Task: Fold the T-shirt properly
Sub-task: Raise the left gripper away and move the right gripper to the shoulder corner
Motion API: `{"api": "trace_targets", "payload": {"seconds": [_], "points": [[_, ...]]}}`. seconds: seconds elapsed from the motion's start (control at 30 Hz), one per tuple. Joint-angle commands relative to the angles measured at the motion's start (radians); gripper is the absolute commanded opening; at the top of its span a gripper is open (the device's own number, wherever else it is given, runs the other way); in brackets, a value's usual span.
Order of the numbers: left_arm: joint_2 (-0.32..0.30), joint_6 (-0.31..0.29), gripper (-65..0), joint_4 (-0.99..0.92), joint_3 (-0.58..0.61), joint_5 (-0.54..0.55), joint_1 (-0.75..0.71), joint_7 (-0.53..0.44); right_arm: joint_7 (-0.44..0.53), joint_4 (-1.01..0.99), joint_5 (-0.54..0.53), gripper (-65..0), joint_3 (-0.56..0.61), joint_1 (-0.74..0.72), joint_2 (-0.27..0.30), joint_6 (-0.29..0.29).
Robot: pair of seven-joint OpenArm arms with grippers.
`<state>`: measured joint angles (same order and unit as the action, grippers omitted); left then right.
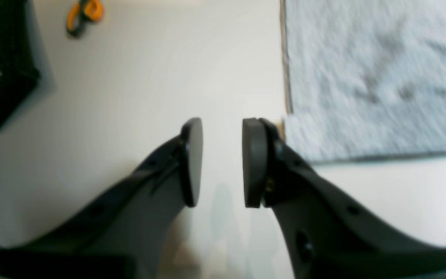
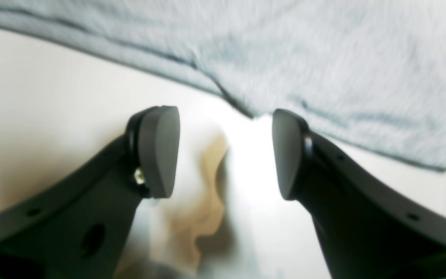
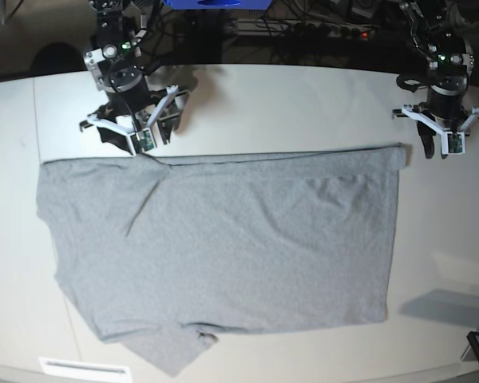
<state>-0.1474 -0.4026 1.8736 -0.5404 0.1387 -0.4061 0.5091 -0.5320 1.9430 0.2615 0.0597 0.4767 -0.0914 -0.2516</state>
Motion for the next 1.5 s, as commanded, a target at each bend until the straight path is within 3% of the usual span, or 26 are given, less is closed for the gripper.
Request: {"api": "trace_targets", "payload": {"seconds": [0.0,0.5,0.8,0.97,1.37,1.47], "points": [[-0.014,0.004,-47.7,0.014,-0.005,0.008,-0.010,-0.022,0.025,0.006,-0.004,-29.2,0.009,-0.008,-0.003,0.002],[0.006,0.004,-47.7,-0.016,-0.011,0.003,-0.061,-0.023,0.029,-0.069,-0.004,-29.3,0.002,-0.088,0.006,0.002],[0.006,0.004,-47.7,-0.030,-0.043,0.006,-0.061,-0.023,0.031,-0.123,-0.004,-29.5,-0.091,-0.123,0.006,-0.004],[0.006,0.004,-47.7,-0.030,-0.048,0.002,-0.058,-0.023,0.028,-0.123,-0.004,-44.1,-0.087,-0.126,0.006,-0.004],[0.006,0.004,-47.7,-0.032,-0.048,0.002,-0.058,-0.023,0.028,-0.144,-0.006,-45.1,-0.082,-0.134,0.003,-0.004],[0.006,0.004,-47.7,-0.032,-0.048,0.002,-0.058,-0.023,0.026,-0.144,-0.051,-45.4,-0.083,-0.134,0.008,-0.004]]}}
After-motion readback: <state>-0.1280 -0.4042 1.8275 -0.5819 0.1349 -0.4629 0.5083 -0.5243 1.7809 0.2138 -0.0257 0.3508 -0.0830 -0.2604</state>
